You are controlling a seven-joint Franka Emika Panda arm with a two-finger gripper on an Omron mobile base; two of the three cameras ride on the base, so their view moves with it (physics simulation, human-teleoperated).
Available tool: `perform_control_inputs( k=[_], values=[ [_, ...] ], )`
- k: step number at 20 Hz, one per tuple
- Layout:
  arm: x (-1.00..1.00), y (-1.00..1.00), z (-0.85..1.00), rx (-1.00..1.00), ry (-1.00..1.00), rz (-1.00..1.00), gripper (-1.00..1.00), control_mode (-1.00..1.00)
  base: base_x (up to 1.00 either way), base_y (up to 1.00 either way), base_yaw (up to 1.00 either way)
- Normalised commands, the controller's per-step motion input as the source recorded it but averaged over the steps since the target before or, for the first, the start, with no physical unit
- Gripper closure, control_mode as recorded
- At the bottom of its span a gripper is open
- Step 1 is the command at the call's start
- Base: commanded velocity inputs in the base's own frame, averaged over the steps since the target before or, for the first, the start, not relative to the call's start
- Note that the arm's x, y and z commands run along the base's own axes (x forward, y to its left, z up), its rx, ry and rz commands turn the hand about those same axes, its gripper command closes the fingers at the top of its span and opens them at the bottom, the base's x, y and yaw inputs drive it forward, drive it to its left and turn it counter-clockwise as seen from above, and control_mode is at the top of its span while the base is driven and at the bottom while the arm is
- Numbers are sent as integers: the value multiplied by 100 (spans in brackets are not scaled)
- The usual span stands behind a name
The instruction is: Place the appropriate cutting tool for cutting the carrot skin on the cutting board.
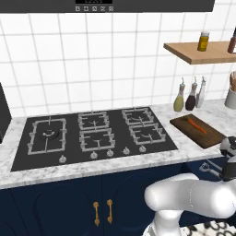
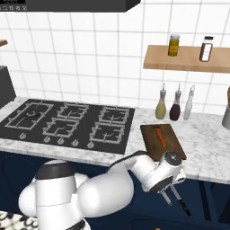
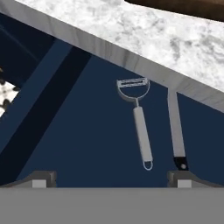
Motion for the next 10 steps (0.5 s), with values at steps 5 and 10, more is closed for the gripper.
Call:
perform_control_inputs(
  k=[5,10],
  values=[
    [-1,-1,-39,-4,1,0,-100,-100,0,0,0],
    [0,-12,-27,0,0,-6,-100,-100,0,0,0]
  ],
)
